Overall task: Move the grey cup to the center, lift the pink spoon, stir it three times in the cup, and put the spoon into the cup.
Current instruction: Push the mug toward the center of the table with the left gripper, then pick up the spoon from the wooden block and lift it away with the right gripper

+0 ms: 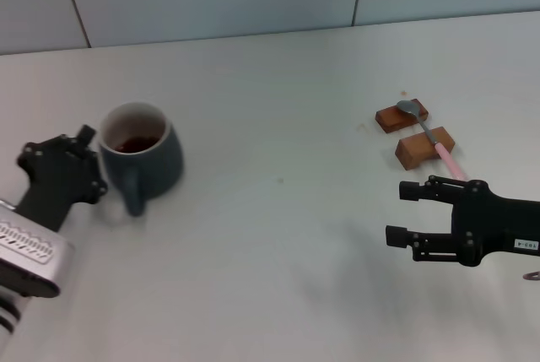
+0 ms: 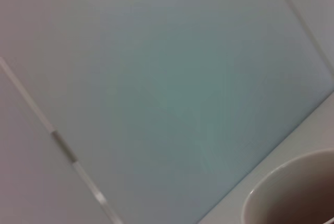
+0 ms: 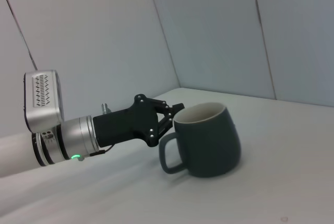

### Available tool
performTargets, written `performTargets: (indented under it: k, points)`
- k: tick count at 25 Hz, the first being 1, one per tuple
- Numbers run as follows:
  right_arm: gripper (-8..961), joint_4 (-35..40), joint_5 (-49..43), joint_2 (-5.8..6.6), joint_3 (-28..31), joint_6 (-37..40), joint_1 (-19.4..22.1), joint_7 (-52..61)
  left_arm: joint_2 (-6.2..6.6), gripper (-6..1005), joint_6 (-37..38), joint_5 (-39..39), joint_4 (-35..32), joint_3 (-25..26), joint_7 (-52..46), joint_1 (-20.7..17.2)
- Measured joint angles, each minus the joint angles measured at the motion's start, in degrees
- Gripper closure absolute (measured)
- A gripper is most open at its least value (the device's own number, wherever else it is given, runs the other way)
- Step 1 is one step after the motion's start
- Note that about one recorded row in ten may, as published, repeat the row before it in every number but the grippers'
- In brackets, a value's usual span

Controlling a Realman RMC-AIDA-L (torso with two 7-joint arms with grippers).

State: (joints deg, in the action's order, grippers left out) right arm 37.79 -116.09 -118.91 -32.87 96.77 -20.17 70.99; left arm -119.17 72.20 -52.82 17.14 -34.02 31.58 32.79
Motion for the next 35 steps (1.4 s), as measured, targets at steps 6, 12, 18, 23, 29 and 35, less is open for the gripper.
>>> performTargets:
  k: [6, 12, 18, 23, 29, 35]
  points:
    - [153, -0.12, 0.00, 0.00, 0.00, 0.00, 0.19, 0.11, 0.00, 992, -2.41, -10.37, 3.13, 8.28, -0.04, 1.51]
    - [155, -0.33, 0.00, 0.00, 0.00, 0.00, 0.28, 0.18, -0.01, 980, -5.90, -20.91, 5.58, 16.40, -0.05, 2.29]
    - [157, -0.37, 0.00, 0.00, 0.00, -0.01, 0.38, 0.19, -0.01, 967, -6.73, -31.83, 7.88, 20.42, -2.70, 2.39]
    - [159, -0.28, 0.00, 0.07, 0.06, -0.01, 0.57, 0.20, 0.17, 956, -4.13, -40.57, 5.23, 20.89, -18.64, 2.33]
    - [161, -0.29, 1.07, 0.04, 2.19, 0.73, 1.42, -0.38, 0.66, 943, 9.34, -48.18, -7.58, 20.53, -46.95, -1.35]
    - [162, -0.78, 1.68, 0.01, 7.17, 3.09, 2.38, -1.24, 0.78, 930, 12.96, -50.99, -21.01, 18.53, -63.53, -3.97]
